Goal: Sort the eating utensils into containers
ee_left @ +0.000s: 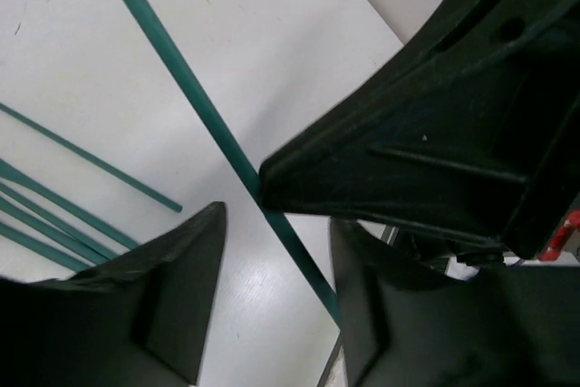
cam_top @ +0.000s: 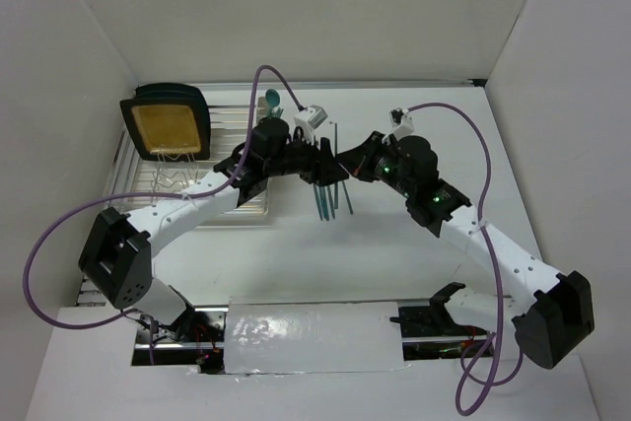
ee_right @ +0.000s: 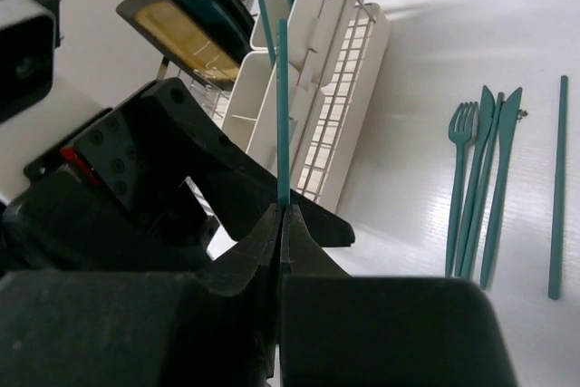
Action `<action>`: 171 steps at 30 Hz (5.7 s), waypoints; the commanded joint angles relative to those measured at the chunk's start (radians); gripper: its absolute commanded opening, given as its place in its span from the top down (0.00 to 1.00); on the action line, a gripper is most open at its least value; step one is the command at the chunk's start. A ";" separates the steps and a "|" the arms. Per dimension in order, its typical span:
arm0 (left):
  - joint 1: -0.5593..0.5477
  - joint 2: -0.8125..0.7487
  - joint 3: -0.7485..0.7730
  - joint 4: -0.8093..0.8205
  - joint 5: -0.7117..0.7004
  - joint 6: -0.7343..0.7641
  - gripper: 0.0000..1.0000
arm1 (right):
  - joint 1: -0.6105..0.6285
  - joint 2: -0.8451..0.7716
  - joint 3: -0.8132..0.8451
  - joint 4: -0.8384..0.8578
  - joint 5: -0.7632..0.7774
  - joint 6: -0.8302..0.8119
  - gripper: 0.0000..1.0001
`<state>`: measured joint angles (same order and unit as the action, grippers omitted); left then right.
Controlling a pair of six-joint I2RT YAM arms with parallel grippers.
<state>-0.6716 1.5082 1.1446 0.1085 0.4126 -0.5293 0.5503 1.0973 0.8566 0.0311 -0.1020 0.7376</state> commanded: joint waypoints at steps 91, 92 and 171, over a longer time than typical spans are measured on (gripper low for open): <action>0.316 -0.284 0.166 -0.299 -0.140 0.535 0.10 | 0.108 0.631 0.265 -0.309 0.496 -0.262 0.32; 0.314 -0.327 0.129 -0.296 -0.117 0.537 0.09 | 0.106 0.641 0.286 -0.309 0.496 -0.277 0.36; 0.053 0.000 0.106 -0.145 -0.139 -0.051 0.20 | 0.008 0.006 -0.108 0.081 -0.192 -0.165 1.00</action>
<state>-0.6067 1.4963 1.2064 -0.0738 0.3016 -0.5518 0.5522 1.1442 0.7223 0.0601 -0.2749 0.5644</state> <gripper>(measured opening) 0.809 0.031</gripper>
